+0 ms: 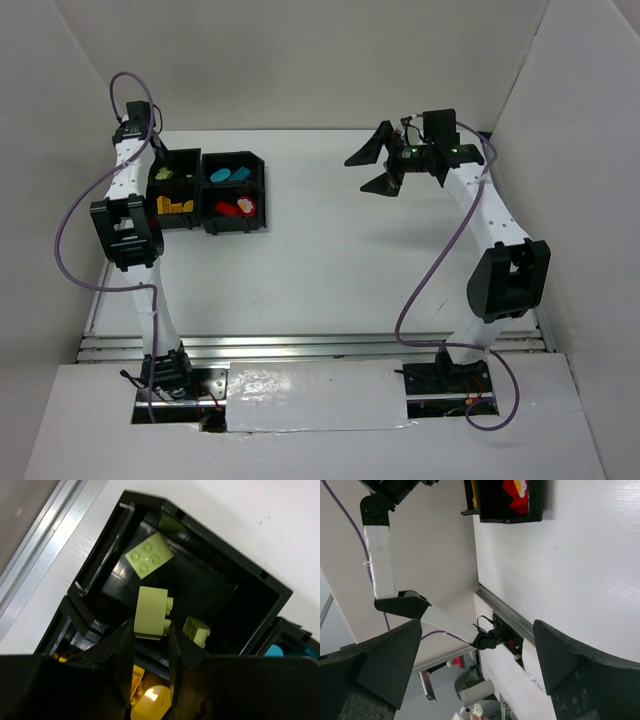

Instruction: Sort the legos into containers by color

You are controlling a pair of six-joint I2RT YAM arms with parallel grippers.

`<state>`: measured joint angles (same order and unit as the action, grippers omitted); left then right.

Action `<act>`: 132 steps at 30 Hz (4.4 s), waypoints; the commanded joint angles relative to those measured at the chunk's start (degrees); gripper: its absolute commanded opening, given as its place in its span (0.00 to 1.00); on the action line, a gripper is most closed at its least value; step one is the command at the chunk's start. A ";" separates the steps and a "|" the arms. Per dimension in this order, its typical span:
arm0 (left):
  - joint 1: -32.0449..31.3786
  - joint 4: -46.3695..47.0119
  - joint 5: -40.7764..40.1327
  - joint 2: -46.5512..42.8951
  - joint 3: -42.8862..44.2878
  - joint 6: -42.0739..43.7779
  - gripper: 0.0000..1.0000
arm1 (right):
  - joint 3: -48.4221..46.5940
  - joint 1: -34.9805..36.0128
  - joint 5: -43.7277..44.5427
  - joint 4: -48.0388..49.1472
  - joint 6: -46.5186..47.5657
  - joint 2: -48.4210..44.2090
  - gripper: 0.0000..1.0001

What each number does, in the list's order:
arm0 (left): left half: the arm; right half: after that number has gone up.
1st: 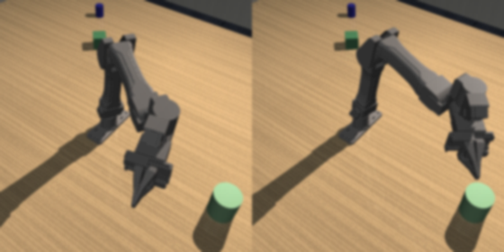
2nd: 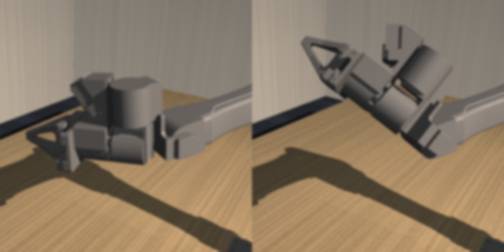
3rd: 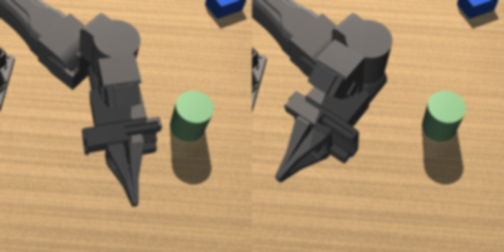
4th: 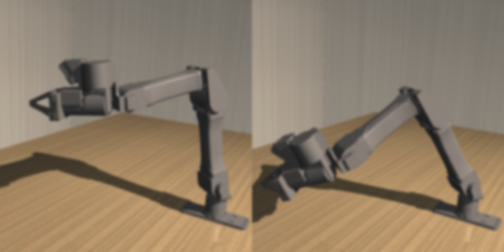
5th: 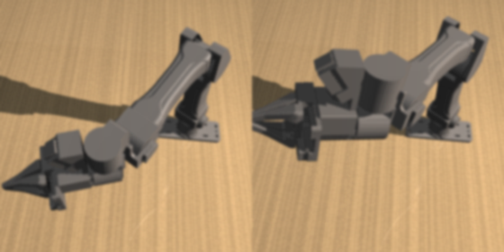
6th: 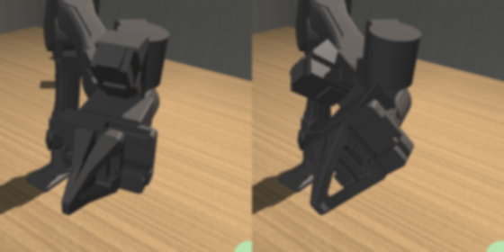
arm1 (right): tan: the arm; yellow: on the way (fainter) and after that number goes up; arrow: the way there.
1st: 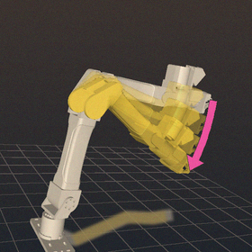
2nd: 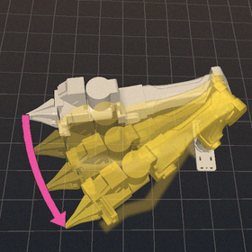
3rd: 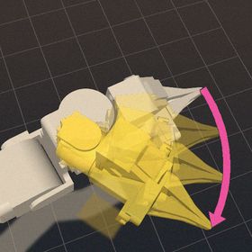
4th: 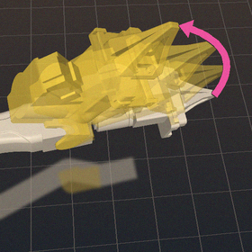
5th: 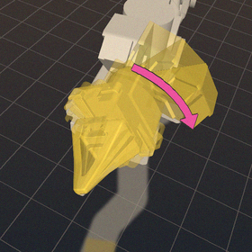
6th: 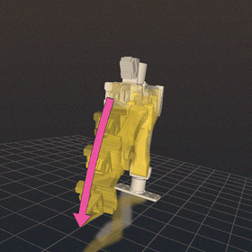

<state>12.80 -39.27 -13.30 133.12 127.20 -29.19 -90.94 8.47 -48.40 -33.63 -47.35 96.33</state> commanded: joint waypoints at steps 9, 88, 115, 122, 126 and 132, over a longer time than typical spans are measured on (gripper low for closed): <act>-1.64 2.53 0.65 -1.37 0.68 0.10 0.44 | -2.23 -3.98 -1.96 -6.01 6.84 2.54 1.00; -24.05 -4.06 -1.55 -80.74 -60.75 5.90 0.99 | 26.34 -0.12 33.46 -13.92 22.65 -56.96 1.00; -23.96 -10.04 -14.39 -105.87 -60.22 5.11 1.00 | 23.96 12.10 57.20 -20.16 25.82 -77.52 1.00; -24.05 -11.44 -12.36 -106.75 -60.40 4.93 0.99 | 22.47 12.10 54.73 -20.78 25.12 -75.86 1.00; -24.05 -11.54 -12.19 -106.75 -60.75 5.72 1.00 | 22.38 12.10 53.94 -20.51 24.68 -74.01 1.00; -24.05 -11.10 -9.99 -106.05 -61.89 6.34 0.99 | 23.35 12.18 53.94 -20.51 23.63 -73.75 1.00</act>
<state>-11.07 -51.92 -24.99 27.14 65.73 -23.94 -67.46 20.12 6.09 -54.52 -23.07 22.02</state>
